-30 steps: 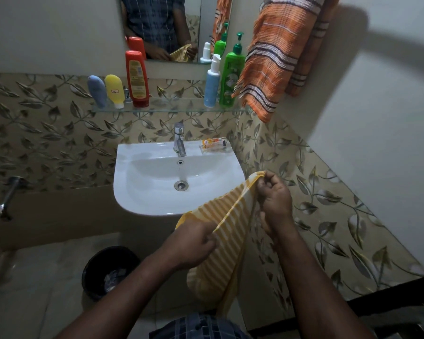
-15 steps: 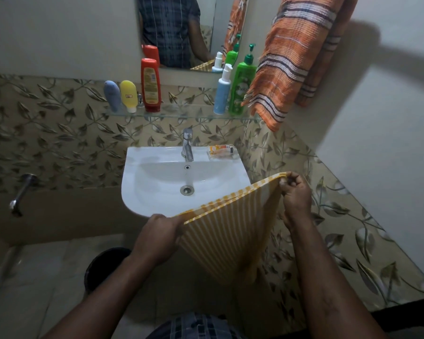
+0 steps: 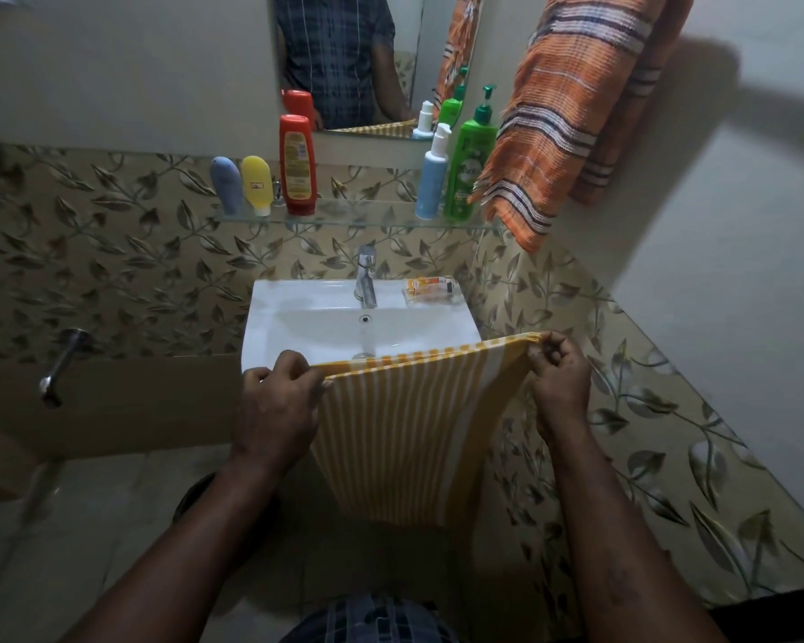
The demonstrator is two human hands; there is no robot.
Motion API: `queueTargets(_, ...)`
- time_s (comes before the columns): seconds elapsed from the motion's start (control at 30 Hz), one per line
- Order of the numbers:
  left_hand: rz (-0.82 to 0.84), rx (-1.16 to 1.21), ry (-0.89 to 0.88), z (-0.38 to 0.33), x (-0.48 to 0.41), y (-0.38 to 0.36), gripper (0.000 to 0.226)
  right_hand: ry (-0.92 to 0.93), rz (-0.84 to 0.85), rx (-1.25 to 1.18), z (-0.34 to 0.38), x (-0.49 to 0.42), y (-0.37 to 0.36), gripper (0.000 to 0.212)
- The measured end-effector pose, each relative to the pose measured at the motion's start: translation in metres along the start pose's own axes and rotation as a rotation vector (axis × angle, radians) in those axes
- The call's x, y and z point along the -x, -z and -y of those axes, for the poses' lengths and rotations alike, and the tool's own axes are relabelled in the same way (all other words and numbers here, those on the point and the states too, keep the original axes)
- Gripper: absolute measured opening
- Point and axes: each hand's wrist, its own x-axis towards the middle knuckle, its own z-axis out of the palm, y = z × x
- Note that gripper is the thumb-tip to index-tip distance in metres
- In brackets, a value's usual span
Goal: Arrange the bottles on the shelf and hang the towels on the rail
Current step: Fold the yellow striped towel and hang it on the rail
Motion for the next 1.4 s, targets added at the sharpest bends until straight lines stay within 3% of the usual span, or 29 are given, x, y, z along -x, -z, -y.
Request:
queueTargets(0.2, 0.062, -0.034, 0.123, -0.004, -0.002, -0.002, 0.006, -0.026, -0.003, 0.042, -0.005, -0.003, -0.002, 0.021)
queueTargets(0.33, 0.047, 0.160, 0.317, -0.014, -0.010, 0.009, 0.014, -0.027, -0.009, 0.032, -0.005, 0.001, -0.003, 0.019)
queueTargets(0.47, -0.013, 0.291, 0.312, -0.022, -0.012, 0.014, 0.007, -0.061, -0.050, -0.001, -0.001, -0.001, -0.005, 0.018)
queueTargets(0.57, -0.013, 0.317, 0.329, -0.022, -0.013, 0.011, 0.021, -0.049, -0.056, 0.022, 0.002, -0.002, -0.004, 0.018)
queueTargets(0.77, 0.108, 0.206, 0.185, -0.024, -0.014, 0.008, 0.014, -0.049, -0.072, 0.061, 0.005, -0.002, -0.004, 0.016)
queueTargets(1.0, 0.183, 0.137, -0.007, -0.017, -0.010, 0.005, 0.024, -0.131, -0.173, 0.058, 0.025, -0.012, 0.005, 0.017)
queueTargets(1.17, 0.246, 0.308, 0.059, -0.040, -0.005, -0.005, 0.047, -0.041, 0.133, 0.029, 0.052, -0.005, -0.005, 0.017)
queueTargets(1.3, 0.248, 0.481, 0.019, -0.073, -0.017, -0.004, 0.049, -0.067, 0.429, -0.100, 0.076, 0.016, -0.015, 0.024)
queueTargets(1.4, 0.210, 0.607, 0.012, -0.099, -0.034, 0.005, 0.048, -0.026, 0.542, -0.075, 0.087, 0.025, -0.014, 0.019)
